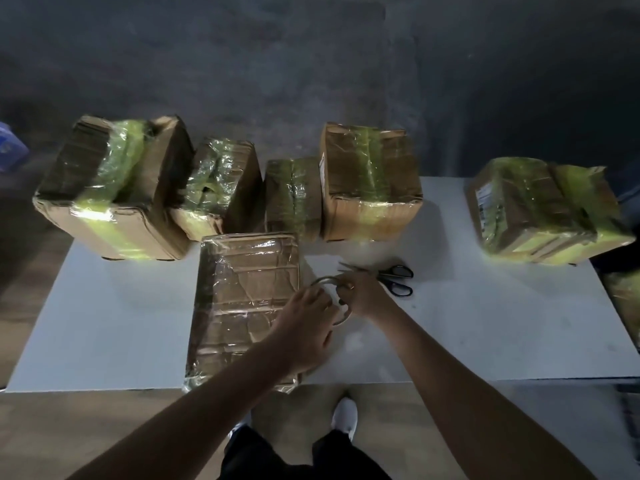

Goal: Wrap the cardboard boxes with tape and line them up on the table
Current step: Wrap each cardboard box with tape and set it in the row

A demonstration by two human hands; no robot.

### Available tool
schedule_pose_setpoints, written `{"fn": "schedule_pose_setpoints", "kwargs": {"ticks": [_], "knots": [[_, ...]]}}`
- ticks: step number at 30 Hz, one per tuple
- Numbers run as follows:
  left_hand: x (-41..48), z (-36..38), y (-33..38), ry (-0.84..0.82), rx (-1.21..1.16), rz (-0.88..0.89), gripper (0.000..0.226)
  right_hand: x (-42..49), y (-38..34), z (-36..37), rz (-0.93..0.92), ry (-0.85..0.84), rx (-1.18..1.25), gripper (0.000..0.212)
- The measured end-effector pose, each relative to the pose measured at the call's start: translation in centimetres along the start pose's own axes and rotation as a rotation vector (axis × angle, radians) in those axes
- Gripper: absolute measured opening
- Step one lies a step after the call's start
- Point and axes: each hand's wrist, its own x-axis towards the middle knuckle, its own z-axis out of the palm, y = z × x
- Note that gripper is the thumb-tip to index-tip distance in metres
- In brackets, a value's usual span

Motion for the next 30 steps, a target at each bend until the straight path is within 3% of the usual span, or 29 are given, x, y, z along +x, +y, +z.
{"fn": "schedule_pose_setpoints", "kwargs": {"ticks": [4, 9, 12, 15, 17, 19, 22, 26, 30], "knots": [[0.7, 1.1, -0.6, -0.227, 0.168, -0.065, 0.034, -0.3, 1.1, -0.2, 0.06, -0.026, 0.082, 0.031], [0.8, 1.4, -0.4, -0.217, 0.179, -0.043, 0.027, -0.6, 1.7, -0.6, 0.064, -0.12, 0.072, 0.022], [0.7, 1.5, -0.5, -0.2, 0.179, -0.032, 0.022, -0.2, 3.2, -2.4, 0.104, 0.062, 0.019, 0.028], [0.8, 2.0, -0.5, -0.229, 0.168, -0.042, 0.027, -0.1, 5.8, -4.4, 0.126, 0.257, -0.381, 0.022], [0.9, 2.0, -0.5, -0.229, 0.164, -0.036, 0.028, 0.0, 7.4, -5.1, 0.161, 0.166, -0.55, 0.038], [0.9, 2.1, -0.6, -0.225, 0.15, -0.029, 0.029, 0.2, 8.2, -5.1, 0.184, 0.077, -0.675, 0.039], [1.0, 1.9, -0.5, -0.226, 0.145, -0.026, 0.027, 0.7, 8.6, -4.5, 0.167, 0.076, -0.815, 0.037], [0.9, 1.9, -0.5, -0.224, 0.169, -0.012, 0.021, 0.9, 8.6, -3.9, 0.151, 0.106, -0.842, 0.037], [0.9, 2.0, -0.3, -0.221, 0.155, -0.009, 0.021, 1.2, 7.8, -4.6, 0.214, -0.024, -0.73, 0.035]]}}
